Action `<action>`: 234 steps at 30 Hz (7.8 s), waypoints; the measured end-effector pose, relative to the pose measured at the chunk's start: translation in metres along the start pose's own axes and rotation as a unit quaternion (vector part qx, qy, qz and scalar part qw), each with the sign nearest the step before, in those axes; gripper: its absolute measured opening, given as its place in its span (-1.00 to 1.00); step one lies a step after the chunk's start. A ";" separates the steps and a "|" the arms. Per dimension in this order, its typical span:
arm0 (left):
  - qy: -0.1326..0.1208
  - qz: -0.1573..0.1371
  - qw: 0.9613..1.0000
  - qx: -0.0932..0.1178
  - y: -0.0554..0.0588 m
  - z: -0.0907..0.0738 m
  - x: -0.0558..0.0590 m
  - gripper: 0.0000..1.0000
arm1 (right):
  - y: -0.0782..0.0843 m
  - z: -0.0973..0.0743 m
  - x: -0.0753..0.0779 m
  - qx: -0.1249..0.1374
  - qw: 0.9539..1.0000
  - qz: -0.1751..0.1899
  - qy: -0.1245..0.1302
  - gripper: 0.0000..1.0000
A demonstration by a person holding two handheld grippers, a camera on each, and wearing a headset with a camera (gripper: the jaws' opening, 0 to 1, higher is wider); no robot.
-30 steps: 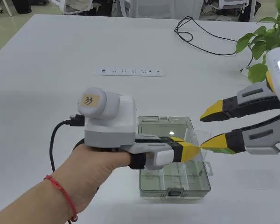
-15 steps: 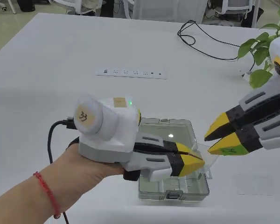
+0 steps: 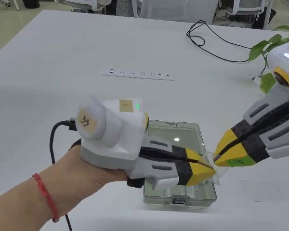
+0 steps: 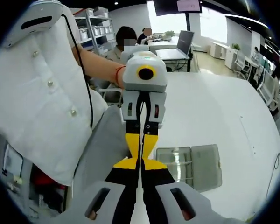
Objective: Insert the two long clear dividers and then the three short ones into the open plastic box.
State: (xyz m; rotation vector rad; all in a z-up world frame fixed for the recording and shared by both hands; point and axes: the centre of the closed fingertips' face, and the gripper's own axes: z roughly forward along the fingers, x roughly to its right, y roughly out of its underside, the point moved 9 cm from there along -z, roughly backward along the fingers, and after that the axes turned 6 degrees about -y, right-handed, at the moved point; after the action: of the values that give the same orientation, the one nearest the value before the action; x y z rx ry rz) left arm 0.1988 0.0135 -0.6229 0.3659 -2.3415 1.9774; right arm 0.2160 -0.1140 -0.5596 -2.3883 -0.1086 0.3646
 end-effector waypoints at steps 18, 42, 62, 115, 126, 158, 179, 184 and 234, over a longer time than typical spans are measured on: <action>-0.004 0.007 1.000 -0.012 0.007 -0.002 0.002 -1.00 | 0.003 0.010 -0.001 -0.008 1.000 -0.006 -0.004 -0.94; -0.078 0.001 0.996 -0.046 0.032 -0.033 -0.016 -0.44 | -0.003 0.007 0.007 0.012 0.999 -0.004 0.043 -0.94; -0.144 -0.007 0.986 -0.083 0.060 -0.063 -0.037 0.35 | 0.001 0.024 0.039 0.028 0.997 0.015 0.075 -0.94; -0.155 -0.039 0.984 -0.079 0.087 -0.066 -0.044 1.00 | 0.052 0.106 0.098 0.014 0.995 0.039 0.087 -0.95; -0.155 -0.043 0.984 -0.076 0.088 -0.064 -0.043 1.00 | 0.051 0.125 0.101 -0.012 0.997 0.003 0.077 -0.95; -0.152 -0.047 0.984 -0.078 0.089 -0.064 -0.042 1.00 | 0.059 0.155 0.111 -0.075 0.995 0.009 0.064 -0.95; -0.153 -0.047 0.984 -0.080 0.089 -0.064 -0.043 1.00 | 0.062 0.158 0.111 -0.085 0.994 0.009 0.073 -0.94; -0.153 -0.046 0.984 -0.080 0.089 -0.065 -0.043 1.00 | 0.062 0.158 0.111 -0.084 0.994 0.010 0.076 -0.94; -0.157 -0.038 0.984 -0.078 0.080 -0.067 -0.041 0.99 | 0.086 0.046 0.068 0.008 0.986 0.066 0.154 -0.24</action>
State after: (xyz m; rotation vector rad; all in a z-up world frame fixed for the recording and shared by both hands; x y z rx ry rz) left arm 0.2145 0.0971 -0.6962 0.7947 -2.5988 1.7991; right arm 0.2659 -0.1366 -0.6648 -2.4115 0.1944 0.0536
